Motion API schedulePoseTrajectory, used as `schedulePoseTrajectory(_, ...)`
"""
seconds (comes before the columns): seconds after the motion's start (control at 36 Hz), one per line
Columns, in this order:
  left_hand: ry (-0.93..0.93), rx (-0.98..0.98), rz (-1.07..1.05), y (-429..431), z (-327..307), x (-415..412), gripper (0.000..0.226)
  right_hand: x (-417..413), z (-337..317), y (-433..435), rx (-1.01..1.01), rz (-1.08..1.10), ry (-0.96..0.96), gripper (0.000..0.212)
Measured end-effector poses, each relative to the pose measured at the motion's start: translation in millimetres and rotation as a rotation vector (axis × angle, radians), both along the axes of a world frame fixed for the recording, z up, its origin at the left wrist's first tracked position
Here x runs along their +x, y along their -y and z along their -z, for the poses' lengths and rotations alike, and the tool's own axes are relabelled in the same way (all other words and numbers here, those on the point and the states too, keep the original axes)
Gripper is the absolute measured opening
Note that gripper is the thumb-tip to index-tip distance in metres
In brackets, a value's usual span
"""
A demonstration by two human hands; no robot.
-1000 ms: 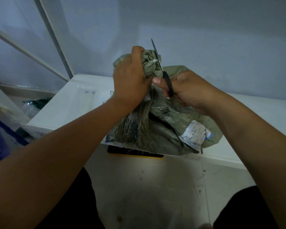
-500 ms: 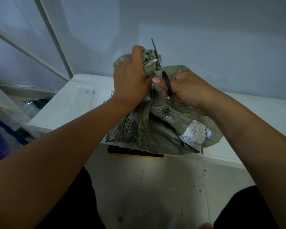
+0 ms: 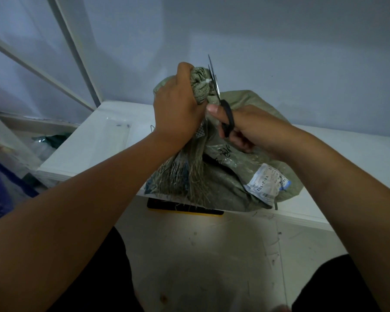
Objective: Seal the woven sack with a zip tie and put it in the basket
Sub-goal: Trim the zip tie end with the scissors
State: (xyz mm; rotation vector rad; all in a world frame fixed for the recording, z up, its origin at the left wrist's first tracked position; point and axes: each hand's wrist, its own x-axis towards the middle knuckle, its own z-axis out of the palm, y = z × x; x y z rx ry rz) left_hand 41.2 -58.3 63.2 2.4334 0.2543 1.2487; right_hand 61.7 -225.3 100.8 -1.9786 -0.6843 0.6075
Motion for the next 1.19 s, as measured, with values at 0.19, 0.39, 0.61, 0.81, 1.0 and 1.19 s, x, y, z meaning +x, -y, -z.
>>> schedulePoseTrajectory(0.19,-0.008,0.07,-0.011,-1,1,2,0.036,0,-1,-1,0.001,0.012,-0.027,0.064)
schedulePoseTrajectory(0.39,0.012,0.162,-0.021,3,4,1,0.032,0,-1,0,-0.043,0.044,-0.037,0.064)
schedulePoseTrajectory(0.61,-0.025,0.167,-0.044,7,8,2,0.03,-6,1,-4,-0.171,0.111,0.069,0.066)
schedulePoseTrajectory(0.81,-0.053,0.194,-0.108,11,10,3,0.026,-9,2,-4,-0.185,0.095,0.037,0.07)
schedulePoseTrajectory(1.0,-0.012,0.21,-0.081,11,9,3,0.024,-11,3,-6,-0.2,0.078,0.007,0.072)
schedulePoseTrajectory(1.19,-0.026,0.322,-0.066,11,8,3,0.033,-11,2,-3,-0.202,0.084,-0.009,0.071)
